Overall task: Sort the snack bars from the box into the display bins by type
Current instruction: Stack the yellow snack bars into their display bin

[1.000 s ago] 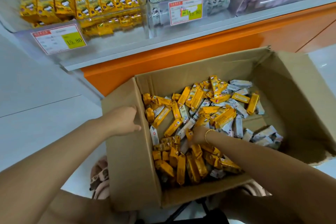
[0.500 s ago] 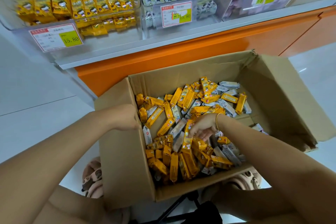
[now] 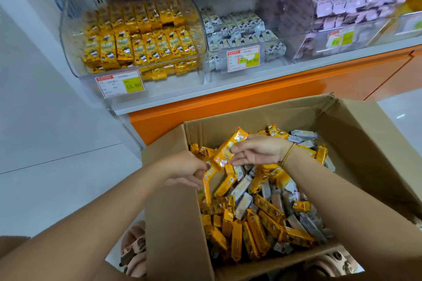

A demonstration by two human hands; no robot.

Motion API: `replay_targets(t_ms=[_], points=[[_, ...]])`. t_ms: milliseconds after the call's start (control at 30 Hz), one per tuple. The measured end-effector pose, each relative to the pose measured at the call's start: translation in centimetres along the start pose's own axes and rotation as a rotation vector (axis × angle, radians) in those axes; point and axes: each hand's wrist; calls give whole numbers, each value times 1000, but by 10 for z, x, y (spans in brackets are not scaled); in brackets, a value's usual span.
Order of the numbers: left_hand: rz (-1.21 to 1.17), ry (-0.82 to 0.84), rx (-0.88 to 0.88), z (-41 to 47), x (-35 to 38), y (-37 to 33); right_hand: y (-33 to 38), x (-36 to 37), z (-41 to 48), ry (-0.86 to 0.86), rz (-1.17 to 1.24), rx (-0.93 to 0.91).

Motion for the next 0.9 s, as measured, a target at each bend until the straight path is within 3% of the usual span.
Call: replay_targets(t_ms=[200, 300, 400, 467, 500, 567, 633, 733, 900], points=[[-237, -25, 192, -12, -16, -12, 11, 20, 15, -47, -28, -168], [-76, -7, 200, -18, -25, -9, 7, 28, 28, -25, -81, -134], [-38, -145, 134, -13, -30, 6, -6, 29, 51, 37, -71, -69], [-100, -214, 72, -10, -36, 17, -24, 22, 73, -17, -87, 33], [-167, -213, 39, -10, -39, 21, -35, 19, 81, -93, -188, 88], [-328, -190, 8, -10, -46, 25, -57, 14, 96, -255, -709, 195], [-474, -160, 15, -12, -50, 23, -80, 16, 111, -281, -1142, 239], [-627, -106, 39, -13, -53, 17, -112, 21, 130, -255, -1203, 370], [-771, -33, 80, -11, -53, 7, -143, 9, 144, -399, -1006, 345]])
Point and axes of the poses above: each hand's wrist, its own z-axis towards the middle knuckle, its own x-axis out of the palm, y = z × x, and after that the axes turned 1 degree about -x, right-handed
